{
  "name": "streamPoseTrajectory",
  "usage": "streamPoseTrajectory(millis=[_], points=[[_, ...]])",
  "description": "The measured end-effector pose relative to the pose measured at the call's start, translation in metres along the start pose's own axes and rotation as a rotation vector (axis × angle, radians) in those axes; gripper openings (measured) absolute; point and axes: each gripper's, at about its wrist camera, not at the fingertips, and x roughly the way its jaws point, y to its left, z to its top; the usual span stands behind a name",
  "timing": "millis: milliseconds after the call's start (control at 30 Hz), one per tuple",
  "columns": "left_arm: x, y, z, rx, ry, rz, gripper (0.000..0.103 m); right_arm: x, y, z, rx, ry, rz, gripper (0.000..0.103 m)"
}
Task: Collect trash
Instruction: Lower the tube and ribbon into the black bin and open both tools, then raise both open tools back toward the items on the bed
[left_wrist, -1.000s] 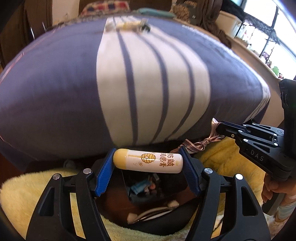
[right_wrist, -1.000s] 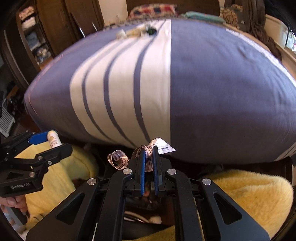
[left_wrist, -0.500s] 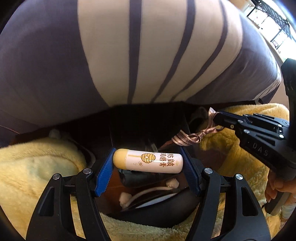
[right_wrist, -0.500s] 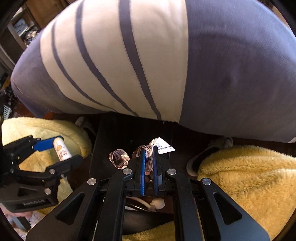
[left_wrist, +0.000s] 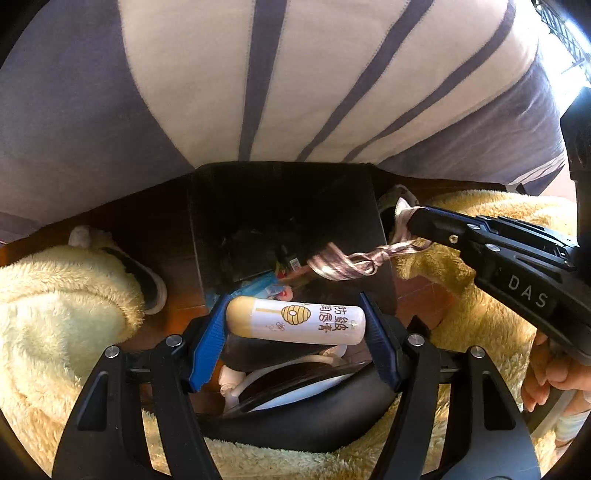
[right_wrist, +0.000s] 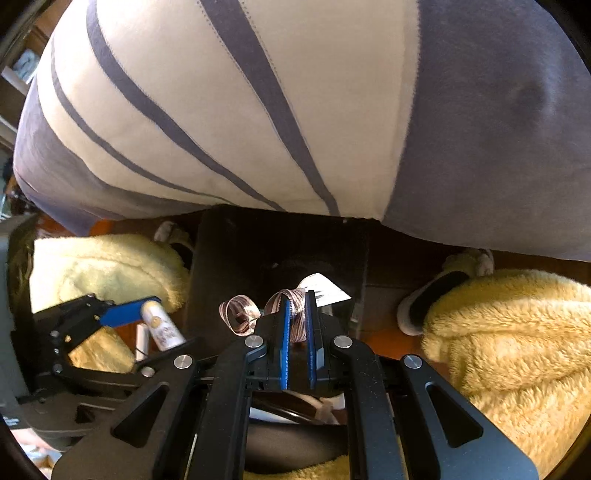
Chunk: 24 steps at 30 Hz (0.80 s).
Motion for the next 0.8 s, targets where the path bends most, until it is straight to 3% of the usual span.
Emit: streamPoseTrajectory(millis=[533,567,667,733,800], points=[[-0.010,-0.007,0.004,0.015,-0.048,0.037,0.068,-0.007,0.010,0.010,0.004,-0.051,0.022,0.011],[-0.012,-0.009,0.003,0.017,-0.057,0.042,0.074,-0.008,0.009,0.010,0.006,-0.052,0.020,0.017],[-0.020,-0.011,0.003,0.024,-0.084,0.060,0.081,-0.012,0.008,0.009,0.015,-0.067,0.027,0.050],[-0.025,-0.014,0.003,0.031,-0.098,0.068,0.084,-0.018,0.008,0.008,0.017,-0.083,0.032,0.051],[-0.029,-0.015,0.003,0.037,-0.108,0.075,0.089,-0.022,0.009,0.009,0.019,-0.096,0.036,0.061]])
